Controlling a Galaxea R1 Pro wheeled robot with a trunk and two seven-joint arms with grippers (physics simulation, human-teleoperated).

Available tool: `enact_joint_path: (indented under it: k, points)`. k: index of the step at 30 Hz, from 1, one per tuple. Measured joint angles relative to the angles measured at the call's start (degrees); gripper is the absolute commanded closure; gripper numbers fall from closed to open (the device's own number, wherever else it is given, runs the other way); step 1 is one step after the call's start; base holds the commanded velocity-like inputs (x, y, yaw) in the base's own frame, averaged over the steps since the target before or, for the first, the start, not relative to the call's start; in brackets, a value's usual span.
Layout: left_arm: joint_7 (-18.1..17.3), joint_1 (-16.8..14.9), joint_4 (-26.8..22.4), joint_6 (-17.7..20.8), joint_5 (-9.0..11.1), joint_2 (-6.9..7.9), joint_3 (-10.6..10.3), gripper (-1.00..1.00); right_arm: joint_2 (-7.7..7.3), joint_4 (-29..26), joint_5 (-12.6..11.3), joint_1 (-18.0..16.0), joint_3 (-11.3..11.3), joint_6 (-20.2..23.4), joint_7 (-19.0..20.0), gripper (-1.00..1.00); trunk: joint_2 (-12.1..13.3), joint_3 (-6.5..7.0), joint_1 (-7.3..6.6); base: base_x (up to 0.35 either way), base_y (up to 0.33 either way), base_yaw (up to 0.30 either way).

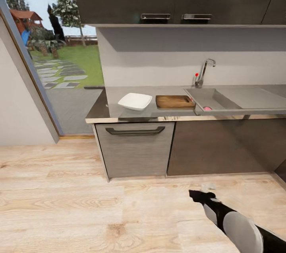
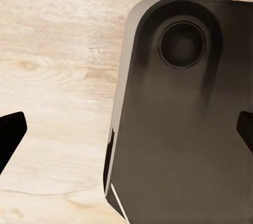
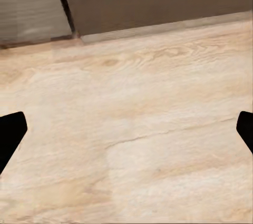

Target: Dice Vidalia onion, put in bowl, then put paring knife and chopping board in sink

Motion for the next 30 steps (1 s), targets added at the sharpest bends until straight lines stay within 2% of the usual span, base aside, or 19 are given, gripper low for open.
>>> enact_joint_path:
  k: [1, 2, 4, 7, 10, 11, 12, 13, 15, 19, 20, 30]
  points:
    - [0.00, 0.00, -0.02, 0.00, -0.01, 0.00, 0.03, -1.00, 0.14, 0.07, -0.02, 5.35, -0.12, -2.21, 0.65, -1.00, 0.00, -0.02, 0.00, 0.000, 0.000, 0.000]
    - [0.03, 0.00, -0.03, 0.00, 0.01, -0.01, 0.06, -1.00, 0.32, 0.11, 0.08, 6.74, -0.08, -6.19, 1.67, -1.00, 0.00, -0.02, 0.00, 0.000, 0.000, 0.000]
    - [0.03, 0.00, -0.06, 0.00, 0.01, 0.00, 0.13, -1.00, 0.95, 0.16, 0.26, 13.23, -0.08, -14.33, 3.25, -1.00, 0.00, -0.02, 0.00, 0.000, 0.000, 0.000]
    - [0.03, 0.01, -0.16, 0.00, 0.01, -0.01, 0.22, -1.00, 1.46, 0.17, 0.34, 18.91, -0.09, -22.63, 4.08, -1.00, 0.00, -0.02, 0.00, 0.000, 0.000, 0.000]
    - [0.07, 0.00, -1.20, 0.00, -0.12, -0.06, 0.46, -1.00, 2.58, 0.20, 0.47, 26.61, 0.00, -35.73, 4.82, -1.00, 0.00, -0.02, 0.00, 0.000, 0.000, 0.000]
    - [0.08, 0.00, -1.76, 0.02, -0.13, -0.06, 0.48, -1.00, 2.84, 0.19, 0.46, 27.74, -0.03, -38.17, 4.87, -1.00, 0.00, -0.02, 0.00, 0.000, 0.000, 0.000]
    - [0.19, -0.12, -6.83, -0.02, -0.17, -0.07, 0.61, -1.00, 4.43, 0.14, 0.78, 31.17, 0.24, -48.80, 4.79, -1.00, 0.00, 0.00, 0.00, 0.000, 0.000, 0.000]
    - [0.23, -0.07, -10.24, 0.00, -0.19, -0.08, 0.63, -1.00, 5.06, 0.25, 0.58, 32.42, -0.01, -51.74, 4.60, -1.00, 0.00, 0.00, 0.00, 0.000, 0.000, 0.000]
    - [0.30, -0.07, -14.93, 0.17, -0.20, -0.08, 0.64, -1.00, 5.61, 0.13, 0.49, 33.10, -0.16, -53.29, 4.32, -1.00, 0.00, 0.00, 0.00, 0.000, 0.000, 0.000]
    - [1.12, -0.05, -22.99, 0.37, -0.20, -0.09, 0.71, -1.00, 6.18, -0.02, 0.43, 33.67, -0.39, -53.31, 4.03, -1.00, 0.00, 0.00, 0.00, 0.000, 0.000, 0.000]
    - [2.52, -0.06, -25.60, 0.35, -0.10, -0.05, 0.69, -1.00, 6.38, -0.08, 0.46, 33.82, -0.40, -53.31, 4.02, -1.00, 0.00, 0.00, 0.00, 0.000, 0.000, 0.000]
    - [3.11, -0.04, -23.28, -0.20, -0.20, 0.08, 0.63, -1.00, 6.31, -0.11, 0.17, 33.90, -0.83, -52.46, 3.84, -1.00, 0.00, -0.01, 0.00, 0.000, -0.002, 0.000]
